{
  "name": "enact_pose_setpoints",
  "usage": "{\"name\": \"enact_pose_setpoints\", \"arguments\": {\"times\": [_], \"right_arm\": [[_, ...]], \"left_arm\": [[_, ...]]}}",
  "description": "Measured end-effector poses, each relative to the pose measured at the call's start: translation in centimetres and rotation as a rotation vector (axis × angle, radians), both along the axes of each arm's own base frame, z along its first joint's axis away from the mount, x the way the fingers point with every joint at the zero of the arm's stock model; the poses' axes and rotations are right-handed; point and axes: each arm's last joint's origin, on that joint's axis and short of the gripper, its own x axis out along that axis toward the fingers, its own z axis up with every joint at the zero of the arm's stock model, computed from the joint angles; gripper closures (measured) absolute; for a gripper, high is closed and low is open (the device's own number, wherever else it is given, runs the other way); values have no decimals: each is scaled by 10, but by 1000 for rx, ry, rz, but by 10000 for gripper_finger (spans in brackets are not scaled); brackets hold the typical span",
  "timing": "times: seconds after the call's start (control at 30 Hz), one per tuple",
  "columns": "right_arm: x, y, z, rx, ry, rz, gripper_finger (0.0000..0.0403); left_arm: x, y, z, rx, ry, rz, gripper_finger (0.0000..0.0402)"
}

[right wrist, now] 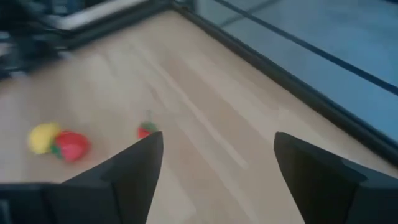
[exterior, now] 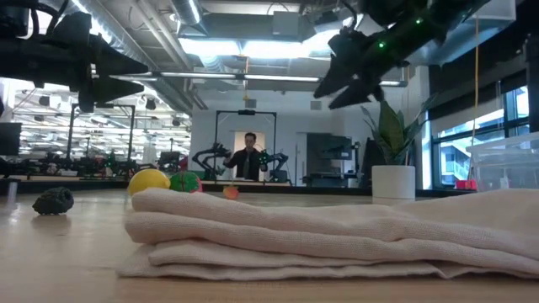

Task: Pick and placing Produce into tupperware
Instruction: Put the top red strawberry into the transparent bin

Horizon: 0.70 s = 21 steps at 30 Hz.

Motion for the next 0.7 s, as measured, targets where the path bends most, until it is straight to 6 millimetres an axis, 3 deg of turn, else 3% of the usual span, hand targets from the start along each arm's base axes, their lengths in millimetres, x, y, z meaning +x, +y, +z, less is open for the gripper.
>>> {"name": "enact_pose_setpoints", "arguments": {"times": [0.2,0.37,0.53,0.7], "right_arm": [[-2,-18,3,-36,-29,133,95],[-13,-21,-22,-41,-77,114,95],[-31,-18,-42,-20,-123,130,95],[-55,-18,-43,-20,-160,87,95]], "left_arm": [[0,0,0,0,0,1,164],[0,0,0,-5,-3,20,168],[0,1,0,-6,-7,29,168],[1,3,-1,-41,-16,49,168]]}}
